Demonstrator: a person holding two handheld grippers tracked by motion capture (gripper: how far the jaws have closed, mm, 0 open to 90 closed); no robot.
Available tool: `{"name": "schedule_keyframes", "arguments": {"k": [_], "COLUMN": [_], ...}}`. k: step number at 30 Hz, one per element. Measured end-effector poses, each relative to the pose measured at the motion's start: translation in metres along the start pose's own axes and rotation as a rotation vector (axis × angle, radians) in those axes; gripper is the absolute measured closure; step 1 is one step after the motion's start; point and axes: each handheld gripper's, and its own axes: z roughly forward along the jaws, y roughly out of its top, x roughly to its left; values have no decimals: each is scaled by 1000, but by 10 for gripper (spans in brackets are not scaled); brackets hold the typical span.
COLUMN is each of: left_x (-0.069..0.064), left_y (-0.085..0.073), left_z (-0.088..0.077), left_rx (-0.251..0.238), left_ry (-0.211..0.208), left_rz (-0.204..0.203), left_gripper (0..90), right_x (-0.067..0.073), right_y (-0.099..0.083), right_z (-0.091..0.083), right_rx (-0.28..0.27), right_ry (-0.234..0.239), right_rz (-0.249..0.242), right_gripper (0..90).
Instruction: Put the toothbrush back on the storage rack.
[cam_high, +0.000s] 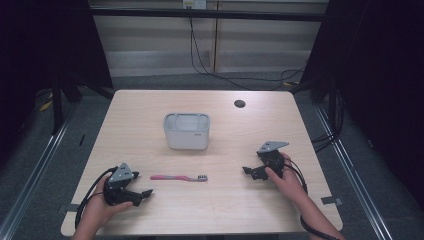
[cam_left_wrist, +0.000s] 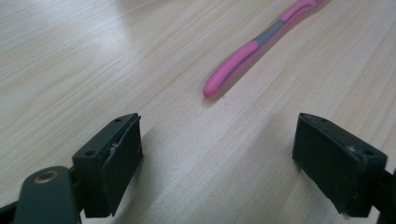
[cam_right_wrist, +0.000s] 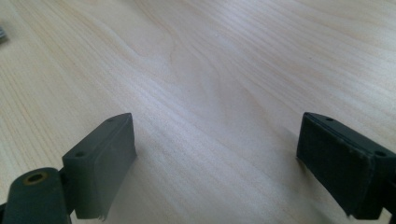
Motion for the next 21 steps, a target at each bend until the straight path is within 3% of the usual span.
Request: {"name": "schedule_keyframes", "arguments": {"k": [5,9,10,13,14,17,18,19,20,21], "left_x": [-1,1,1,-1,-1,-8,-13,-13,-17,-19], "left_y": [0,1,6,20,20,36,50,50,65,72], "left_z": [1,1,0,0,0,4,7,7,10,13], "left_rx": [1,1,43,156,156,205,228,228,253,263], "left_ry": [9,-18,-22,-32,-32,-57,-58,-58,-58,-63], "left_rz": [-11,-34,-40,-10,-10,36,69,69,124,142], "left_gripper": [150,118,127,203,236,269,292,299,310,316], "right_x": [0,0,0,0,0,0,0,0,0,0], "right_y": [0,0,0,0,0,0,0,0,0,0], "right_z": [0,0,0,0,0,0,0,0,0,0], "right_rx": [0,0,0,0,0,0,0,0,0,0], "right_ry": [0,0,0,0,0,0,0,0,0,0], "right_rz": [-1,0,0,-1,-1,-2,-1,-1,-1,-1], "right_gripper": [111,110,111,111,111,111,111,111,111,111]}}
